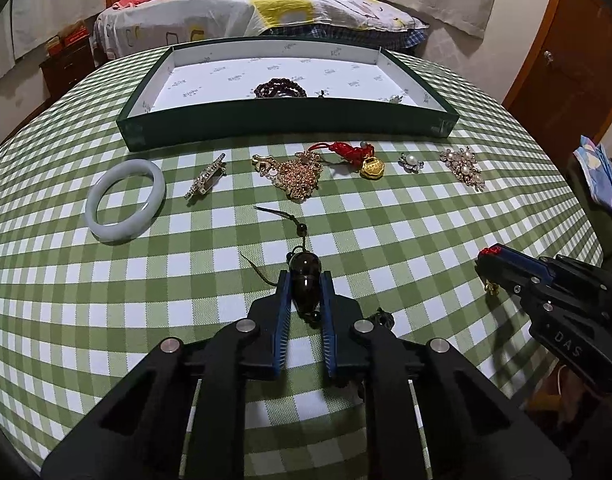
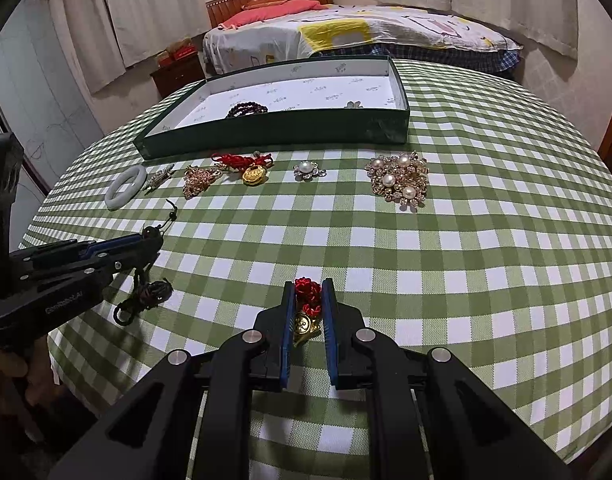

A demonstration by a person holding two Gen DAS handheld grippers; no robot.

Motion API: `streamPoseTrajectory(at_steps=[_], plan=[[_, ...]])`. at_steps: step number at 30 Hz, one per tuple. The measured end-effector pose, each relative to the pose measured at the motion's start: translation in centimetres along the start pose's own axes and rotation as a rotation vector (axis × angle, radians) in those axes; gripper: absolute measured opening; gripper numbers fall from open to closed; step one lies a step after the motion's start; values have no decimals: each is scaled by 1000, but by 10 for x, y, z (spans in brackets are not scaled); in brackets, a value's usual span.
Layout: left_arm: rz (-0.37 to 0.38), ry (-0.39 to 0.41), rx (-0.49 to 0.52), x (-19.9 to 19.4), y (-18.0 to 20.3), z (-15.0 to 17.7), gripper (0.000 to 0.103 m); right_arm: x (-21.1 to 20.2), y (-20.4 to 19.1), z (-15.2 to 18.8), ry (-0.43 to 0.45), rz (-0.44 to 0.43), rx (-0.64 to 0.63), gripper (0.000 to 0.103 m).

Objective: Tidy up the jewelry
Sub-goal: 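Grasp the red tassel charm with the right tool while the left tool grasps the black pendant, then carry the pendant and tassel charm into the tray and release them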

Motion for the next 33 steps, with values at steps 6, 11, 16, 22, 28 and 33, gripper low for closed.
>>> streamPoseTrajectory(at_steps=[6, 11, 16, 22, 28, 33], plan=[[-3, 24, 2, -7, -2, 2, 15, -1, 0, 0, 4, 0, 1, 14], [-2, 46, 3, -17, -2, -1, 15, -7, -2, -2, 22, 0, 1, 14], [1, 82, 6, -30, -1, -6, 15, -14, -5, -5, 42, -8, 1, 14], [7, 124, 3, -46, -3, -12, 15, -26, -11, -13, 78, -14, -10, 14], [8, 159, -9, -57, -6, -19, 15, -37, -14, -23, 112, -27, -7, 14], [12, 187, -11, -66, -8, -28, 15, -43, -16, -37, 139, -37, -8, 14]])
Point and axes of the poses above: each gripper's, at about its wrist camera, not at the fingertips, and x roughly the way its jaws point, y to its right, z to its underside, the point moved 5 cm from there along x, roughly the way its jaws point, and after that the axes turned 8 degrees about -y, right-handed, at the moved point
